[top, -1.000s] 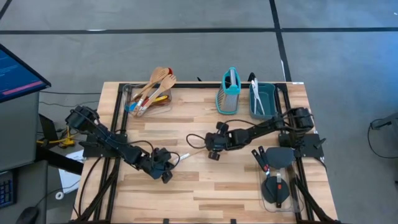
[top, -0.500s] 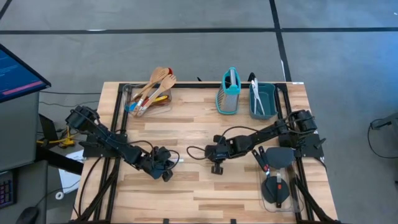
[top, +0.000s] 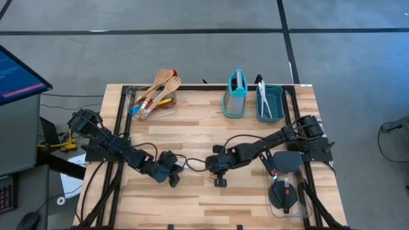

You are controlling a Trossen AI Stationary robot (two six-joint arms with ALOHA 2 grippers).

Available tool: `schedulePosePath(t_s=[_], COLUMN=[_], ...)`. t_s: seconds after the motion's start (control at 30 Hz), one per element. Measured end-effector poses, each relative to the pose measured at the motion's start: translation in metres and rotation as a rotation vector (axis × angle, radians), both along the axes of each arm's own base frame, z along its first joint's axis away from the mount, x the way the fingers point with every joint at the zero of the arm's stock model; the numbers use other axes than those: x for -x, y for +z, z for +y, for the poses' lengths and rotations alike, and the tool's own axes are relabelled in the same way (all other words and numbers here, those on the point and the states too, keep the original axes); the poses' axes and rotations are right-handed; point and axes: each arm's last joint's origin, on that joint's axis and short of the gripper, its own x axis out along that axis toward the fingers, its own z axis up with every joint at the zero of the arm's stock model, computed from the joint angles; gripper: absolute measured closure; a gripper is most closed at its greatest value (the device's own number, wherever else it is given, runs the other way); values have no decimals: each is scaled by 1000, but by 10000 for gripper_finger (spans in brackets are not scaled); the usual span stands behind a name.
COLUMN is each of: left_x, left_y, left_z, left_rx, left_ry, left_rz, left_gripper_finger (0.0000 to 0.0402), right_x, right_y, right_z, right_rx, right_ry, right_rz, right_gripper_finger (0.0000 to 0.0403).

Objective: Pick & Place Kitchen Items
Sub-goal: Put the wooden slotted spoon into the left transparent bin

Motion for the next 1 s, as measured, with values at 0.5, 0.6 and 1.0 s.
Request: schedulePosePath(t_s=[0.5, 0.6, 1.0], left_x=[-12, -16, -31], left_y=[-4, -6, -7], left_z=[-10, -12, -12], left_rx=[-35, -38, -4], left_ry=[-119, -117, -137], left_rz=[-76, -76, -63], left_gripper_finger=[400, 400, 400], right_x=[9, 16, 36], right_y=[3, -4, -32], right_z=[-8, -4, 0], right_rx=[171, 166, 97], right_ry=[-49, -48, -114], right_rz=[132, 146, 153], right_gripper_finger=[403, 403, 403])
